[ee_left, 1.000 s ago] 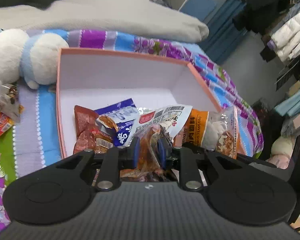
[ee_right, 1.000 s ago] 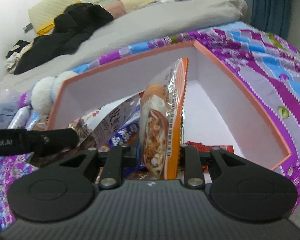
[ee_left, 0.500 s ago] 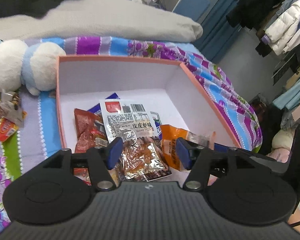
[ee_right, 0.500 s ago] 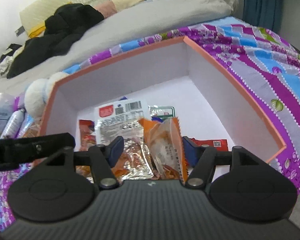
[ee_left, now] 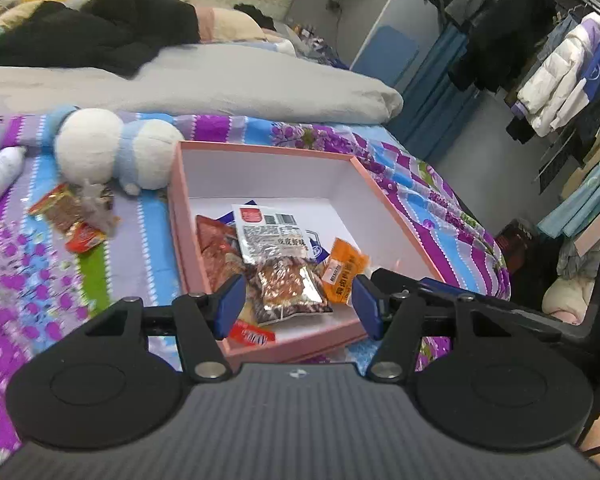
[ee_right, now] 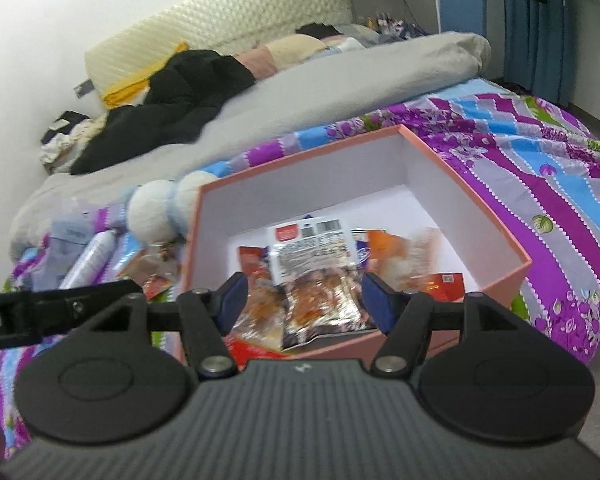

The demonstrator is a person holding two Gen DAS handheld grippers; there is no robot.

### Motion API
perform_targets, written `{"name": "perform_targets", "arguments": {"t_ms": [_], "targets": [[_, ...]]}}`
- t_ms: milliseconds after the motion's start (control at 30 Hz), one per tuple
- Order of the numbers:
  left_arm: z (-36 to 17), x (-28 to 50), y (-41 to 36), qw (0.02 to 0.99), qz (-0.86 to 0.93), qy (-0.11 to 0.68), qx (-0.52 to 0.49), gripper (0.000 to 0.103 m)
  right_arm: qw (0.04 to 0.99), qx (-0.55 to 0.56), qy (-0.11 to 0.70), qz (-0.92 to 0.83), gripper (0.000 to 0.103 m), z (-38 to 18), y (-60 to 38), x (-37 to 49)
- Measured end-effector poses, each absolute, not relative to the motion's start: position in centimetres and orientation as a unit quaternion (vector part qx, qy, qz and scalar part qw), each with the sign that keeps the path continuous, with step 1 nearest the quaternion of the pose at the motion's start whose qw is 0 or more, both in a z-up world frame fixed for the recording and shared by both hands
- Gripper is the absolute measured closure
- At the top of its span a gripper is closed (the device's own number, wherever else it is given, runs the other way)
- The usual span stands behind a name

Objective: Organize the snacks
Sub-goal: 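Withdraw both tools from the pink box toward the remaining snacks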

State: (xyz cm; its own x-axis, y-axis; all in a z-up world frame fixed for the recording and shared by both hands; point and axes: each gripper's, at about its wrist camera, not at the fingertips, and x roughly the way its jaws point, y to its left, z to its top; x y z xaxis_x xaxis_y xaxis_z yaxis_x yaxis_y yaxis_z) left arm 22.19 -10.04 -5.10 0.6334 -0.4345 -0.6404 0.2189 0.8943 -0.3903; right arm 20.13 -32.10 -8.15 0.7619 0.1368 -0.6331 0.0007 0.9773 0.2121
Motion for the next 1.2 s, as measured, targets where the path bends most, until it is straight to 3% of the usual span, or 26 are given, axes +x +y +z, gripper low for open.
{"name": "perform_targets", "arguments": {"t_ms": [733,1200], "targets": [[-2.7,3.7,0.5,0.925,-0.08,0.329,-0.175,0.035,0.938,0.07,0.304,0.149,0.038,-5.3,-24.3,7.8],[-6.5,2.6,5.2,0.893,-0.052,0.343,-0.288,0.032,0.929,0.047,0.312,0.194,0.038,-6.6,-21.2,5.8]]}}
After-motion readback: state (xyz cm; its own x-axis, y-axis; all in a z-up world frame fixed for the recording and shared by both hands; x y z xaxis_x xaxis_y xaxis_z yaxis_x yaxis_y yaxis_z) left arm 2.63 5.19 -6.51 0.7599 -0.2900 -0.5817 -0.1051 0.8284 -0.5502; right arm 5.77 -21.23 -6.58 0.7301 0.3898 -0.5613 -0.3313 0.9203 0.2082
